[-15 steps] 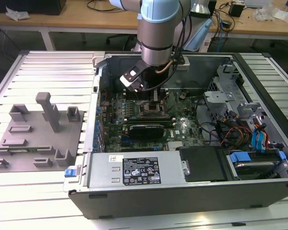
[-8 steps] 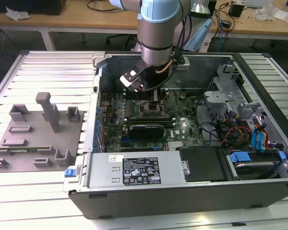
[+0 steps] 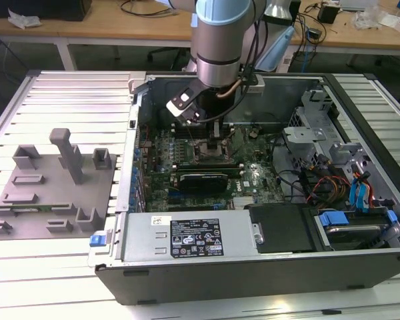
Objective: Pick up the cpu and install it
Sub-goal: 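Place the cpu into insertion slot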
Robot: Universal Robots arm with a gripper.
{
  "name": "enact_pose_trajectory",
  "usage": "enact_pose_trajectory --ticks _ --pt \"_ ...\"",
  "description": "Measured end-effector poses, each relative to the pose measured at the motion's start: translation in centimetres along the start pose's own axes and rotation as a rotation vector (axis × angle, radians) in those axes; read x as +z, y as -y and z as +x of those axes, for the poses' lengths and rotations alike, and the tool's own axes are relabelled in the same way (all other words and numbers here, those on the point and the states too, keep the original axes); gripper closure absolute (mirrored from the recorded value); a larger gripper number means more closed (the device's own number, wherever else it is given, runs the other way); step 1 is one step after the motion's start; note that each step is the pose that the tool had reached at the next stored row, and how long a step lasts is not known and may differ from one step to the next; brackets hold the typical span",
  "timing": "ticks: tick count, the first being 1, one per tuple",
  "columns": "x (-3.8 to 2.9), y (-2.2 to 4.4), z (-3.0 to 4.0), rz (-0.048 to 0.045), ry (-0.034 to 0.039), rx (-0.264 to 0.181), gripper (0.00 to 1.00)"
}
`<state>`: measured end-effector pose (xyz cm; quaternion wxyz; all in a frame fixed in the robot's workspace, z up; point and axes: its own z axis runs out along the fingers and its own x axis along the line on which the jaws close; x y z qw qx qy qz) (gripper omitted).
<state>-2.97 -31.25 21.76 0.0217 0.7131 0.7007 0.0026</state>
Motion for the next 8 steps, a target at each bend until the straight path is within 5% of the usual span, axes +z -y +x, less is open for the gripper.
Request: enact_pose_trajectory --ticks 4,5,8 --pt "-1.49 -0.05 0.04 0.0001 0.0015 0.000 0.89" --pt "-2.99 -0.10 0.05 -0.0001 0.0041 0.000 0.89" --pt "-3.01 -0.10 0.05 0.0001 0.0043 0.000 0.89"
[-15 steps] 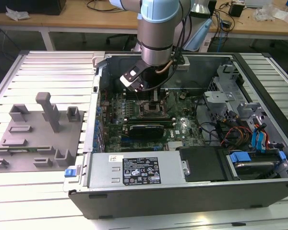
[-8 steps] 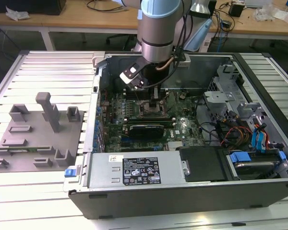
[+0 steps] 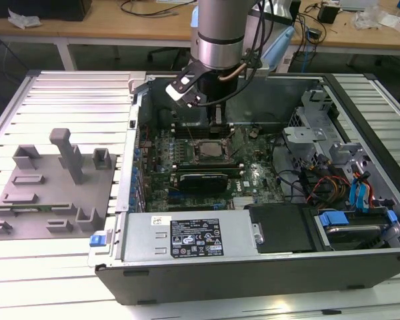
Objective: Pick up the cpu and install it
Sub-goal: 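Place the cpu into insertion slot, then close the cpu cover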
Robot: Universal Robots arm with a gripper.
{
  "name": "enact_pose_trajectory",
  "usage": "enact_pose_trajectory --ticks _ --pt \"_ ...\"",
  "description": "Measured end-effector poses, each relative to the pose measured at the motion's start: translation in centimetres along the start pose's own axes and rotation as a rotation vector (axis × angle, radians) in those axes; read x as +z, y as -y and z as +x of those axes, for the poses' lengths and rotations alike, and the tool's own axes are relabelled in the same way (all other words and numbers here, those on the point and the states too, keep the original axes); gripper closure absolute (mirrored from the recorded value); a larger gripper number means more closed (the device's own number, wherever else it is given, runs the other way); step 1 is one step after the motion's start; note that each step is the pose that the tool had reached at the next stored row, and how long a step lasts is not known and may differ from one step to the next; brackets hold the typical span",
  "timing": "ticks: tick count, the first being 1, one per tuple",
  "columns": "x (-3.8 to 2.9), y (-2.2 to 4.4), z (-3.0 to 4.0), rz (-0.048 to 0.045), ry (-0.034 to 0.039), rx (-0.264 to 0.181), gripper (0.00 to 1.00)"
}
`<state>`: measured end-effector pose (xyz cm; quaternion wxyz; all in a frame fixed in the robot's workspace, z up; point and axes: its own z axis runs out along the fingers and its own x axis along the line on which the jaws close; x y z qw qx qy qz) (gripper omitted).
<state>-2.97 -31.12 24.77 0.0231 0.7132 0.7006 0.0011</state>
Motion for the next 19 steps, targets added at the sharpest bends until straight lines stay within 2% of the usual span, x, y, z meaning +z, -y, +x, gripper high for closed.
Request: enact_pose_trajectory --ticks 12,19 --pt "-0.06 0.00 -0.01 0.0001 0.0003 0.000 0.89" --pt "-1.14 -0.04 -0.04 0.0000 0.0001 0.001 0.89"
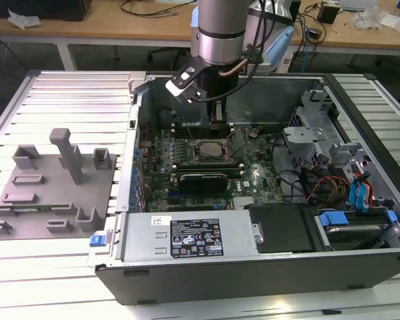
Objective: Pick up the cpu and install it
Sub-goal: 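Close the cpu cover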
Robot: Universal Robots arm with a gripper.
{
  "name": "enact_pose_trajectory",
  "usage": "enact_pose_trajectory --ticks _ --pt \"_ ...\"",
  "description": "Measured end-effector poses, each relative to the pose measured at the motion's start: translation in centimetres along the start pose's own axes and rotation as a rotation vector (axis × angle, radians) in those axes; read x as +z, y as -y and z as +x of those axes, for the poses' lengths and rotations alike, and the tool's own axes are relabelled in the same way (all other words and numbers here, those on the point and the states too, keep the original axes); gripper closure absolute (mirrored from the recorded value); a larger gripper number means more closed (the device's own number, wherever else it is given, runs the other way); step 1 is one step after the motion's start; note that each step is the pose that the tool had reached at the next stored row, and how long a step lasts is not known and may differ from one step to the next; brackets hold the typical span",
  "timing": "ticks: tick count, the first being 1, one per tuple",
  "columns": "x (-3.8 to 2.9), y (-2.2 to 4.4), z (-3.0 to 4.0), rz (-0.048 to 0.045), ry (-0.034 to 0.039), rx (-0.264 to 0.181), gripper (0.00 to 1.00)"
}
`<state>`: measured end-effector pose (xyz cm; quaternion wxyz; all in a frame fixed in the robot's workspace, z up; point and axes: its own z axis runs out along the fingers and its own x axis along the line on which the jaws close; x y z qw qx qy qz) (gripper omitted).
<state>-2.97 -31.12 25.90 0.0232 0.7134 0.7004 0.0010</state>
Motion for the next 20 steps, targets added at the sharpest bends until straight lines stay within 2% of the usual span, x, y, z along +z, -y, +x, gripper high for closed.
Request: enact_pose_trajectory --ticks 2,7,14,16,17,18,19,20 --pt "-0.46 -0.02 -0.01 0.0000 0.0000 0.000 0.89" --pt "-1.15 -0.04 -0.03 -0.0001 -0.0001 0.000 0.89" --pt "-1.27 -0.11 -0.04 0.0001 0.0000 0.000 0.89" --pt "-1.25 -0.58 -0.03 0.0000 0.0000 0.000 0.89" --pt "-1.23 -1.15 -0.02 0.0000 -0.0001 0.000 0.89" --pt "-1.40 -1.46 -0.01 0.0000 0.0000 0.000 0.89" --pt "-1.87 -1.80 -0.03 0.0000 0.0003 0.000 0.89" --pt "-1.86 -2.07 -0.02 -0.0001 0.0001 0.000 0.89"
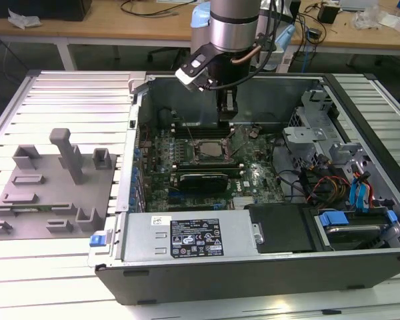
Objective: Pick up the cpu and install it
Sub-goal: 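Close the cpu cover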
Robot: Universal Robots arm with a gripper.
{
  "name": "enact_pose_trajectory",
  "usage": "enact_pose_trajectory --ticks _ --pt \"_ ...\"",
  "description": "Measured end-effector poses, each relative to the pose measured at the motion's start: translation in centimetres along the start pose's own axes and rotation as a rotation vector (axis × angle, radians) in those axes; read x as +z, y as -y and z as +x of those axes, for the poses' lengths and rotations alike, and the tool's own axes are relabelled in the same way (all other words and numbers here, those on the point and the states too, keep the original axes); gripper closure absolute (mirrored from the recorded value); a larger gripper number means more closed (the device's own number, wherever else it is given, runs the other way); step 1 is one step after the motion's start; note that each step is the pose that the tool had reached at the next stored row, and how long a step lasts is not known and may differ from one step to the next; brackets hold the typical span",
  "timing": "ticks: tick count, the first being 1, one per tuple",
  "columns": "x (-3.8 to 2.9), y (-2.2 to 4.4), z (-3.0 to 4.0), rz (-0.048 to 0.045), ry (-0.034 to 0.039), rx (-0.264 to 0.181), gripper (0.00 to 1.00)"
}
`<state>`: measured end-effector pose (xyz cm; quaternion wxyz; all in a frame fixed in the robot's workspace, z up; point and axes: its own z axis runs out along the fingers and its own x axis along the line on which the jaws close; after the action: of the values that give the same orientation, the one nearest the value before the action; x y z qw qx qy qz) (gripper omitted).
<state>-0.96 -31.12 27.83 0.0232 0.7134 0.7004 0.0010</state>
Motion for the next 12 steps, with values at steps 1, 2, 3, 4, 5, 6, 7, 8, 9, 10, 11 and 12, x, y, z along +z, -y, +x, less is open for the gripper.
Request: enact_pose_trajectory --ticks 1,2,3,4,5,6,7,8,9,10,11,12 --pt "0.00 -0.14 0.00 0.0000 0.0000 0.000 0.89" --pt "0.01 -0.28 0.00 0.0001 0.0001 0.000 0.89" --pt "0.02 -0.50 0.01 0.0001 0.0000 0.000 0.89" --pt "0.02 -0.68 0.01 0.0000 0.0000 0.000 0.89" --pt "0.03 -0.83 0.02 0.0001 0.0000 0.000 0.89" --pt "0.03 -1.05 0.02 0.0001 0.0001 0.000 0.89" --pt "0.04 -1.19 0.02 0.0000 0.0001 0.000 0.89" --pt "0.05 -1.52 0.03 0.0001 0.0001 0.000 0.89" --pt "0.06 -1.95 0.04 0.0001 0.0001 0.000 0.89" --pt "0.07 -2.22 0.04 0.0001 0.0000 0.000 0.89" --pt "0.09 -2.48 0.05 0.0001 0.0000 0.000 0.89" --pt "0.11 -2.86 0.06 0.0002 -0.0002 0.000 0.89"
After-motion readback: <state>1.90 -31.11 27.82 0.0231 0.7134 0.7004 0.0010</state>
